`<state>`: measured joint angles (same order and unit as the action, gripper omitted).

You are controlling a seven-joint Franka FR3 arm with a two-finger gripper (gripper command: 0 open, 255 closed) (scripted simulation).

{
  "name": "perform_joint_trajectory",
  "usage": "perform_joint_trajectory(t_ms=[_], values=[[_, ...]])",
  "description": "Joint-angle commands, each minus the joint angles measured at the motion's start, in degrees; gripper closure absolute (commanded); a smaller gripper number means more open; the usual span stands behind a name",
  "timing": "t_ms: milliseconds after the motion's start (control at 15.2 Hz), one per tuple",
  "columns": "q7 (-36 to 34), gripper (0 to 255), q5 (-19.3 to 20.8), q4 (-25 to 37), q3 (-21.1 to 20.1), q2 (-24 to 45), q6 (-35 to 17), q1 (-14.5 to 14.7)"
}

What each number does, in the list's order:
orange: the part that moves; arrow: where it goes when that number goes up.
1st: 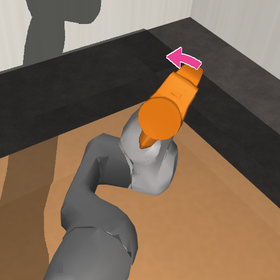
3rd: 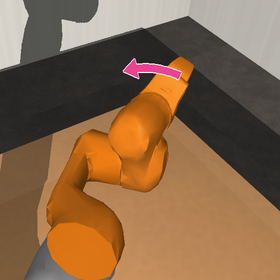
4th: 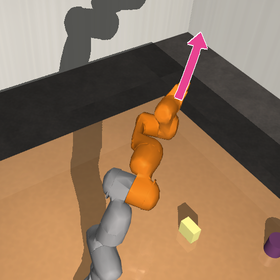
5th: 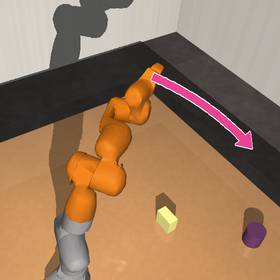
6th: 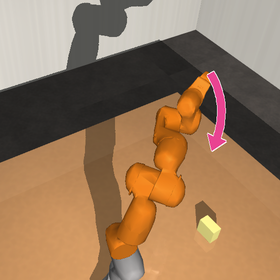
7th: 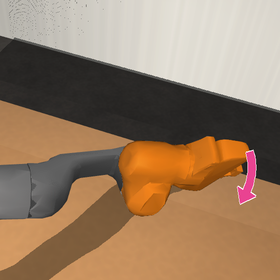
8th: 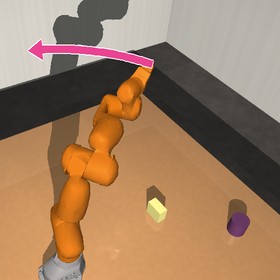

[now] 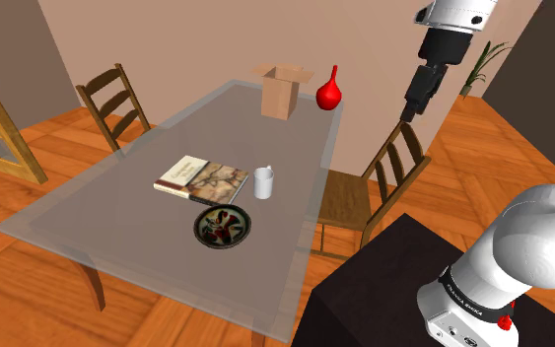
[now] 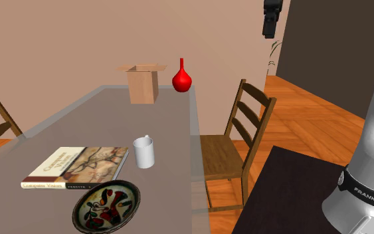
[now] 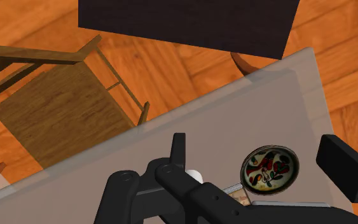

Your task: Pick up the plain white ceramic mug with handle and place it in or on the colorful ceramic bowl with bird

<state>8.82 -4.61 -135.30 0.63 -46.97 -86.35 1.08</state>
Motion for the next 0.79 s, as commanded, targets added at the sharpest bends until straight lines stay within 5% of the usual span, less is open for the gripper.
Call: perform_joint_trajectory(t_ms=[0, 726], values=[[0.00, 0, 0.00, 0.00, 0.00, 0.00, 0.00, 0.00], [-6.27, 0, -1.96, -4.76, -6.02, 15.76, -22.54, 0.25]])
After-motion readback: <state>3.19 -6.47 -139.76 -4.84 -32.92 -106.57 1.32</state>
